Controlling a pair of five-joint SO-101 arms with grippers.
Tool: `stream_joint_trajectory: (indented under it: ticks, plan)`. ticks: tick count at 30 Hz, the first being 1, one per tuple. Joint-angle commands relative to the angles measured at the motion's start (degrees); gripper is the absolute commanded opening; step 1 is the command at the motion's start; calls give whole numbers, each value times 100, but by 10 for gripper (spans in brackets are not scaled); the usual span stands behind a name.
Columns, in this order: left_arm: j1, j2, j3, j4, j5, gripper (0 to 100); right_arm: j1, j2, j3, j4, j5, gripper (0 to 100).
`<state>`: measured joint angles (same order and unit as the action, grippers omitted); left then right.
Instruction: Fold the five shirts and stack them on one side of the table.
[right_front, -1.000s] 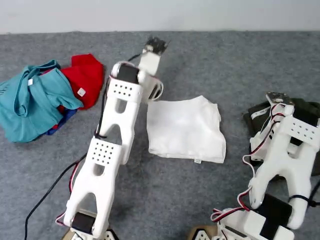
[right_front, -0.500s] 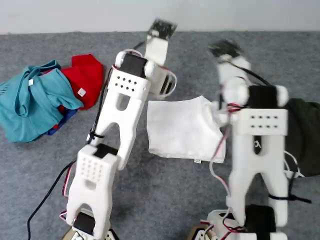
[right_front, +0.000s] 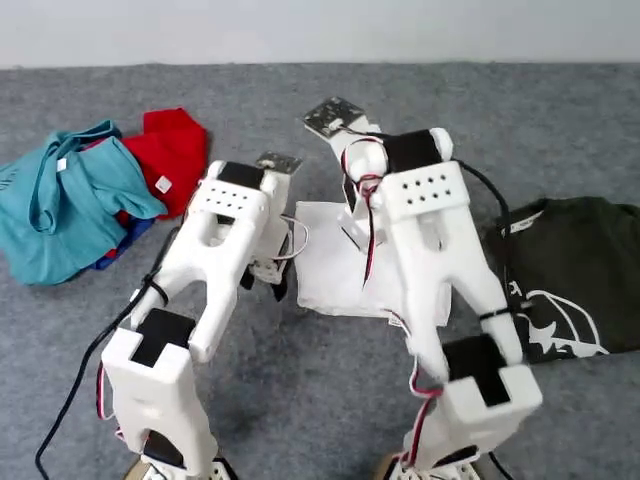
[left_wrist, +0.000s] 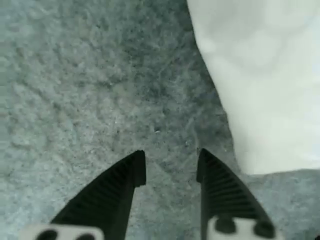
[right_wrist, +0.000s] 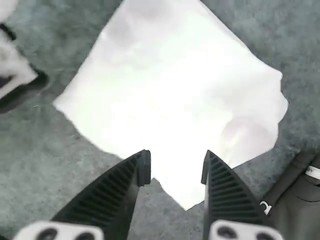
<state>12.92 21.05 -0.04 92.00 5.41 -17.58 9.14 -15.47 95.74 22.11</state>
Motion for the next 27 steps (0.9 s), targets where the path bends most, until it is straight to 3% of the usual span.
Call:
stream_joint_trajectory:
  ticks: [1, 20, 27]
  plan:
    - [62, -369, 92, -176, -114, 177, 374, 242, -246, -242, -62, 183]
    - [185, -378, 75, 26, -149, 177, 1859, 1499, -255, -2141, 369, 183]
    - [176, -378, 84, 35, -149, 177, 1991, 1675, -246, -2492, 378, 183]
